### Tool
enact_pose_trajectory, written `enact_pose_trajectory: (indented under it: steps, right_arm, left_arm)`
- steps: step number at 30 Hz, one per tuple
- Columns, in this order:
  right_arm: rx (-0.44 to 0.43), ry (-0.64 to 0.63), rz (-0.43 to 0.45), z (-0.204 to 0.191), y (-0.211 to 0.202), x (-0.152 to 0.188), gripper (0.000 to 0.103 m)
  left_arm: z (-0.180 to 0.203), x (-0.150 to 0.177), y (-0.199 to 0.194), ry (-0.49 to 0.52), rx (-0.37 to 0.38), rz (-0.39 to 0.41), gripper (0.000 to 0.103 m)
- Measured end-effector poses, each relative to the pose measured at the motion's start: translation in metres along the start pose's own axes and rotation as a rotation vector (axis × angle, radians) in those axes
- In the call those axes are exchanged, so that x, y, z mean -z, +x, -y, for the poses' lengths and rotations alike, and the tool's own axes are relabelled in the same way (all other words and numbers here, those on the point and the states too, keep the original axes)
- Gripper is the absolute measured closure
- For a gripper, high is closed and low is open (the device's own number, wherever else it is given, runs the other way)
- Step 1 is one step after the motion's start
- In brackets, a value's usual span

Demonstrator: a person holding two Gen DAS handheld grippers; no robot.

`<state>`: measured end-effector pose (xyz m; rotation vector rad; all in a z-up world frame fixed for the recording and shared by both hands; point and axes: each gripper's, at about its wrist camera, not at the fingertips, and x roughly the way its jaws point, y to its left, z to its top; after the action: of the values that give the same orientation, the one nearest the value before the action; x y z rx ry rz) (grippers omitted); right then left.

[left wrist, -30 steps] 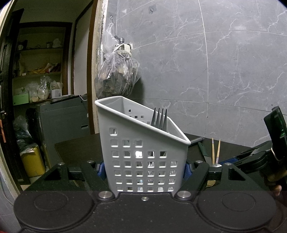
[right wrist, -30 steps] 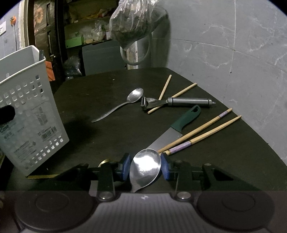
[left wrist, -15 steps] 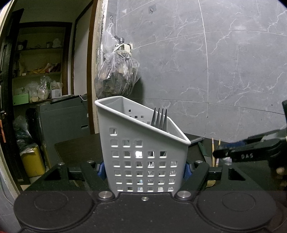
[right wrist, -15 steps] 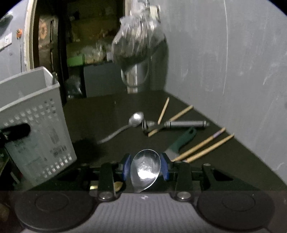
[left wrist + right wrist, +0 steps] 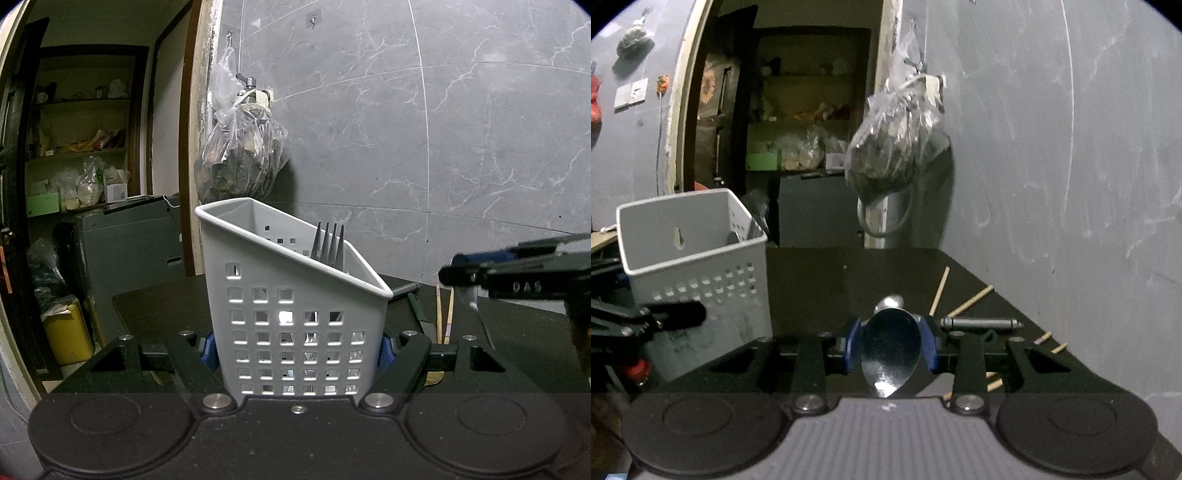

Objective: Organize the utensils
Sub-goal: 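Lift the silver spoon and carry it toward the basket with the right tool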

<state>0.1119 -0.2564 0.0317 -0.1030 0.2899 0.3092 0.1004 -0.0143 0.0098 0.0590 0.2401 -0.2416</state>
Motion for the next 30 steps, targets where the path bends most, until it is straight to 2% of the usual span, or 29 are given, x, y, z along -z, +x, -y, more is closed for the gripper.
enact_pose_trajectory:
  steps: [10,30]
  right_arm:
    - [-0.008,-0.017,0.064,-0.007,-0.010,-0.017,0.065]
    - [-0.013,-0.029,0.103,-0.010,-0.018,-0.027,0.066]
  left_arm:
    - [0.000,0.000,0.000,-0.001,0.000,0.000,0.027]
    - [0.000,0.000,0.000,0.002,0.000,-0.001,0.027]
